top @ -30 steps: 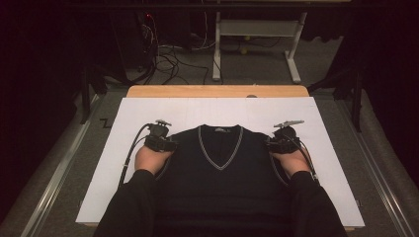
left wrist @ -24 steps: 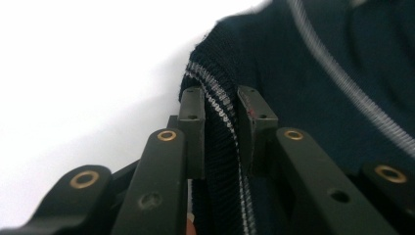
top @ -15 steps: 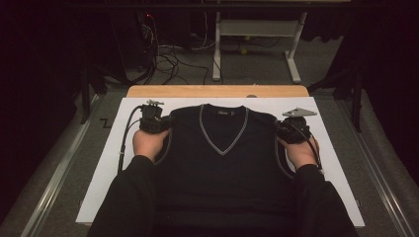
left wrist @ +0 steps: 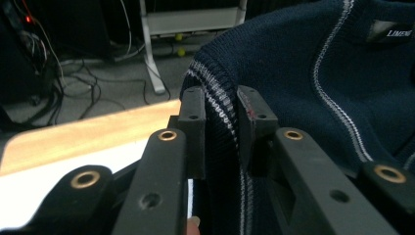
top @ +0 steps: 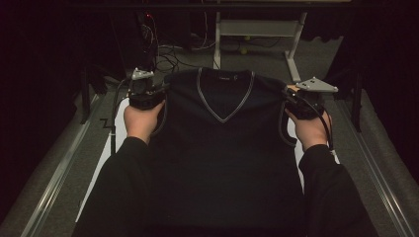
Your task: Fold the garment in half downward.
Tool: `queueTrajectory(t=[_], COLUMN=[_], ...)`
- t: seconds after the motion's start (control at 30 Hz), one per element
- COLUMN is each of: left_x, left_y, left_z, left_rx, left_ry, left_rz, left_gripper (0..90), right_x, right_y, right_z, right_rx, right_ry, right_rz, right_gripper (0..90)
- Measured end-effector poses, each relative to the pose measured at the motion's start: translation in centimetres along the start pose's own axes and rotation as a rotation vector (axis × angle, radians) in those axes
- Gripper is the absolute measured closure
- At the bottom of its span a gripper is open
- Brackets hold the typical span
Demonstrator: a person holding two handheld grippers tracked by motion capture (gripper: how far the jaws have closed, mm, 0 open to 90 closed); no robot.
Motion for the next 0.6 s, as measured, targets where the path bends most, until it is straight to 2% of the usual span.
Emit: queueTrajectory(t=[0.13,0.27,0.33,0.37,0.4,0.47,0.5,0.53,0.6], left_x=[0.3,0.4,0.1,-0.4,-0.4,-0.7,-0.7,-0.8,-0.8], left_y=[0.2,1.0,1.4,1.7,1.7,1.9,1.8,1.6,1.0], left_z=[0.7,2.5,3.8,5.6,5.6,7.4,8.2,9.0,10.3], left_rx=[0.033,0.059,0.052,0.053,0.053,0.062,0.062,0.064,0.058], left_ry=[-0.009,-0.020,-0.046,-0.056,-0.056,-0.062,-0.063,-0.061,-0.059], left_rz=[0.006,0.029,0.070,0.102,0.102,0.126,0.138,0.147,0.169], left_gripper=[71.3,71.2,71.2,71.2,71.2,71.2,71.2,71.2,71.2], right_x=[0.3,1.1,2.0,2.3,2.3,3.0,3.4,3.4,3.8], right_y=[0.0,0.6,0.9,1.0,1.0,0.9,0.6,0.6,0.1], right_z=[-0.3,1.0,3.0,3.7,3.7,5.2,6.6,6.6,7.8], right_rx=[0.004,0.032,0.031,0.031,0.031,0.031,0.032,0.032,0.033], right_ry=[-0.005,-0.005,0.039,0.043,0.043,0.040,0.029,0.029,0.013], right_rz=[-0.011,-0.031,-0.075,-0.086,-0.086,-0.108,-0.119,-0.119,-0.127], right_gripper=[78.8,78.8,78.7,78.7,78.7,78.7,78.7,78.7,78.7])
Point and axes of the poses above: each handheld gripper's, and its own axes: y roughly forward along the jaws, z roughly out of its underside, x roughly to its left, the point moved 6 cm from there along y, roughly forward along the jaws, and after that the axes turned 6 degrees about x, right-handed, at the moved point
